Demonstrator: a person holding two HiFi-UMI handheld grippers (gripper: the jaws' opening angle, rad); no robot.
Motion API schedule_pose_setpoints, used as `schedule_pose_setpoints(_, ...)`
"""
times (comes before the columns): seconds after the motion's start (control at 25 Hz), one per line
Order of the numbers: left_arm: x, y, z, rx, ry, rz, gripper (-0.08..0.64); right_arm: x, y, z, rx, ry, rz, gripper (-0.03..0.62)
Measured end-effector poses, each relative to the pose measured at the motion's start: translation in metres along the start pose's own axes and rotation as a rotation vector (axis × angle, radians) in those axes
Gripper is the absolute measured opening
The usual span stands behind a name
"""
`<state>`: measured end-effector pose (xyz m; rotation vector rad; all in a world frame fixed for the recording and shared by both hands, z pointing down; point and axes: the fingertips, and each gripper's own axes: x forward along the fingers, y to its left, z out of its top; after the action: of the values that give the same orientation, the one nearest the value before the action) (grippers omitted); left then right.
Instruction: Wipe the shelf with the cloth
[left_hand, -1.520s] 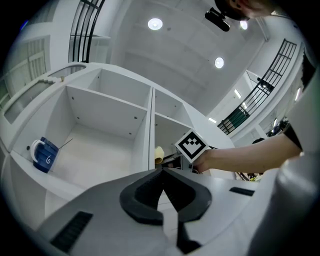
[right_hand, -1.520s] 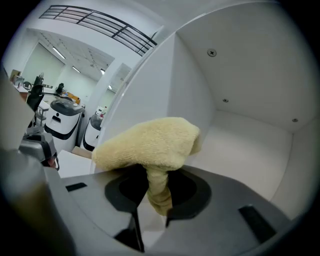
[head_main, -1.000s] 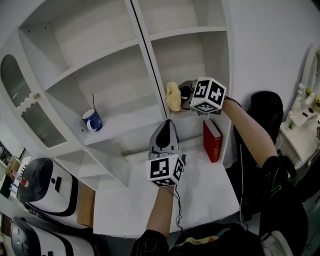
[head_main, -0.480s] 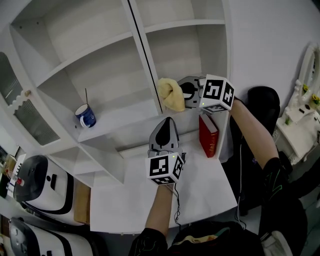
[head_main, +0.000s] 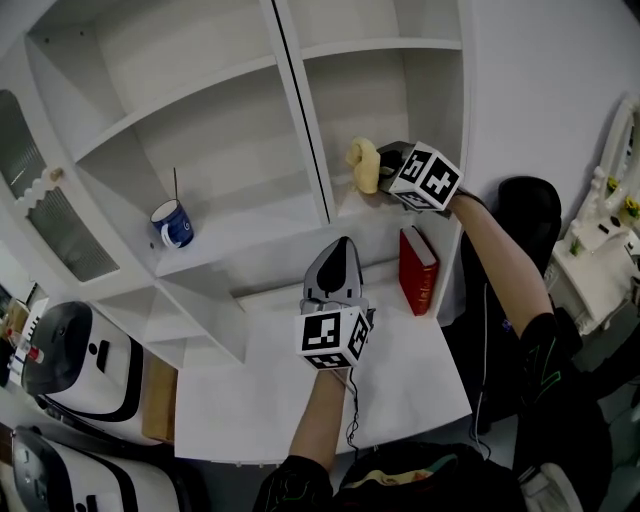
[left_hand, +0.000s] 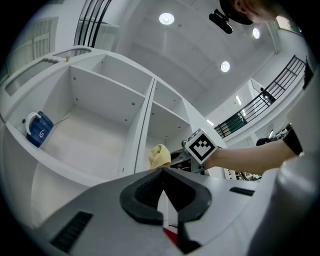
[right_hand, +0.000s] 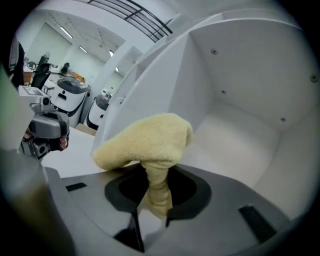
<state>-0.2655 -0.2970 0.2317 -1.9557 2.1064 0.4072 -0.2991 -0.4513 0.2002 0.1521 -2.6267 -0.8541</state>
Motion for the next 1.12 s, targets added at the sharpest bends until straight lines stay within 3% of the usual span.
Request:
schedule_pose_setpoints(0.4,-0.012,0.006,-0.004,0.000,0.031,-0.015,-0.003,0.034,0.021,-0.012,-0.127,0.206,0.171,0.106)
schedule_pose_setpoints(0.76,-0.016,-0.003,-0.010,-0.025,0.036,-0.036,-0.003,0.011,0.057,0.006,-0.068,0.129,0.310,0.104)
schedule_pose_setpoints(1.12,-0.015,-0.015,-0.021,-0.049,0.054,-0.061,-0.003,-0.032,0.084,0.010,-0.090,0.001,0.314,0.104)
